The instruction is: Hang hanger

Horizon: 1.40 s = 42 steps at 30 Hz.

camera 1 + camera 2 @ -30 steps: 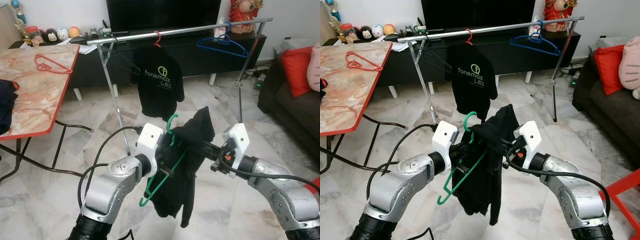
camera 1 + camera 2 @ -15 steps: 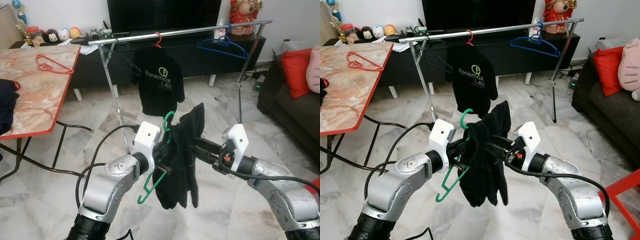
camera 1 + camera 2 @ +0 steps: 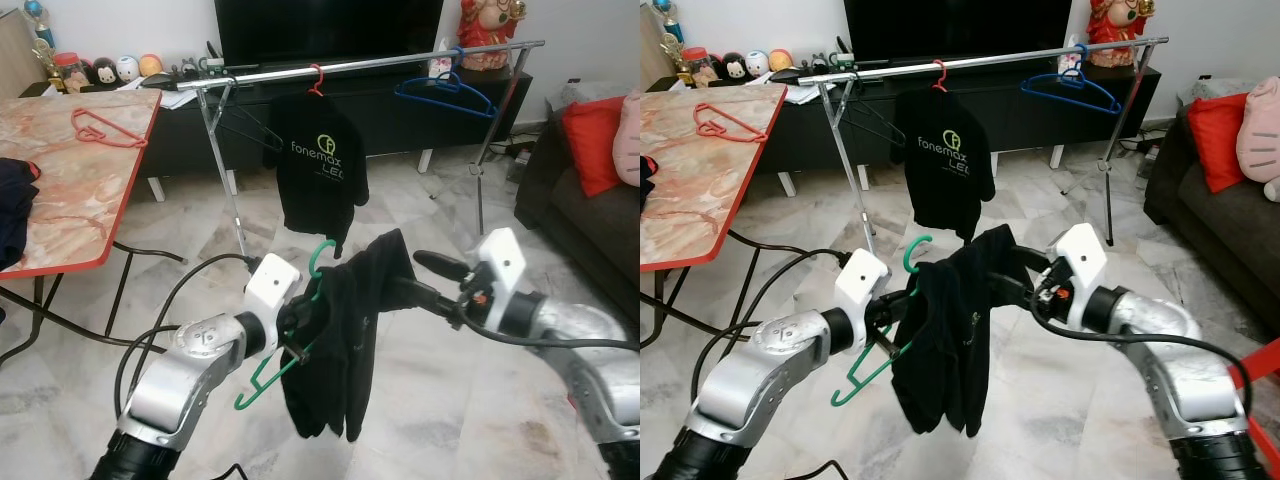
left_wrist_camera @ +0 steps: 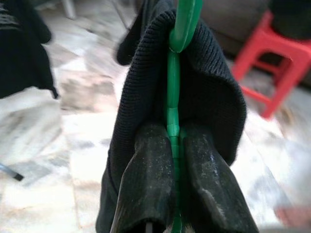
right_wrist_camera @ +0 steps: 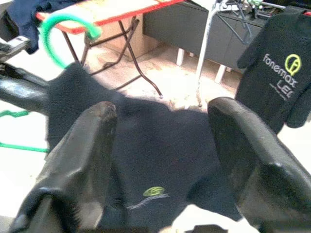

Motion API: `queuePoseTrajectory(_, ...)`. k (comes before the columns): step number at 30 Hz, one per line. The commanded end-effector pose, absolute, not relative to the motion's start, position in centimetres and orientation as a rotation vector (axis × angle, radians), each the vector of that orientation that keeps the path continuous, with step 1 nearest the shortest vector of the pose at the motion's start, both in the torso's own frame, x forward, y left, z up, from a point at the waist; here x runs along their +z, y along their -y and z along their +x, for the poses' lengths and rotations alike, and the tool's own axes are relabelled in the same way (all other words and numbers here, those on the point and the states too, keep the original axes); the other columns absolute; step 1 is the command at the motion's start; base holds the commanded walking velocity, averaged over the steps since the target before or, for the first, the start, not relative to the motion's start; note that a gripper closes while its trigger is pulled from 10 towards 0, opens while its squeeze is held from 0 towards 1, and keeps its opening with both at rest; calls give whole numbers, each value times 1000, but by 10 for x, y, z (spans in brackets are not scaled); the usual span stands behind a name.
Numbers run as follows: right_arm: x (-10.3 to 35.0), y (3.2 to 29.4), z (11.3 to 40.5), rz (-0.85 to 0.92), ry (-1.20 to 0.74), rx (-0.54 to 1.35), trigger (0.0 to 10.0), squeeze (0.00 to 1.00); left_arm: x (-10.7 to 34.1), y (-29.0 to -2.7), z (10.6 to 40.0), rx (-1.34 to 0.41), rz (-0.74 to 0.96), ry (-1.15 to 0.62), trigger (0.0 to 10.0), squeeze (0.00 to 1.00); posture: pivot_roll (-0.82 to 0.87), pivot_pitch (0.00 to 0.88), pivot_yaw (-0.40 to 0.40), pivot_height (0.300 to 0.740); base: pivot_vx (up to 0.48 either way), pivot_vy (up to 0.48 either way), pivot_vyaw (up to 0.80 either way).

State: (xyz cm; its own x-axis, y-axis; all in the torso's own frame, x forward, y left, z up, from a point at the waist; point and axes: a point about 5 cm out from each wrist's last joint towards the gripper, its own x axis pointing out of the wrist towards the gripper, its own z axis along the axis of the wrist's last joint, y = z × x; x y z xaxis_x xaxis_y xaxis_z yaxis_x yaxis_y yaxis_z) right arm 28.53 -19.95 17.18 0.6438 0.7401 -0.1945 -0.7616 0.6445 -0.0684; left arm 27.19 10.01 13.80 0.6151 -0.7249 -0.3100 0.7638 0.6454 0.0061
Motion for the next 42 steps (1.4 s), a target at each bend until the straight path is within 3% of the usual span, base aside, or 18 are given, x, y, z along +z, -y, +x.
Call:
queuePoseTrajectory(1,178,205,290,-182,-147,859,10000,0,144,-95,269,-933,174,-241,10000,0,-30,0,-6,740,0,0,0)
queuePoseTrajectory(3,178,204,290,-206,-181,965,10000,0,144,-91,257,-1062,171,-254,10000,0,-32,0,-5,740,0,0,0)
queuePoseTrajectory(12,175,211,298,-334,-268,1107,10000,0,144,-83,244,-1244,206,-252,10000,0,-37,0,-12,740,0,0,0)
queuePoseTrajectory(15,168,208,292,-405,-357,1261,10000,0,147,-81,240,-1312,226,-247,10000,0,-39,0,-16,740,0,0,0)
queuePoseTrajectory(29,150,202,291,-504,-484,1485,10000,0,145,-78,236,-1416,292,-260,10000,0,-39,0,-34,740,0,0,0)
queuePoseTrajectory(42,141,191,290,-518,-498,1573,10000,0,146,-72,238,-1431,312,-247,10000,0,-37,0,-42,740,0,0,0)
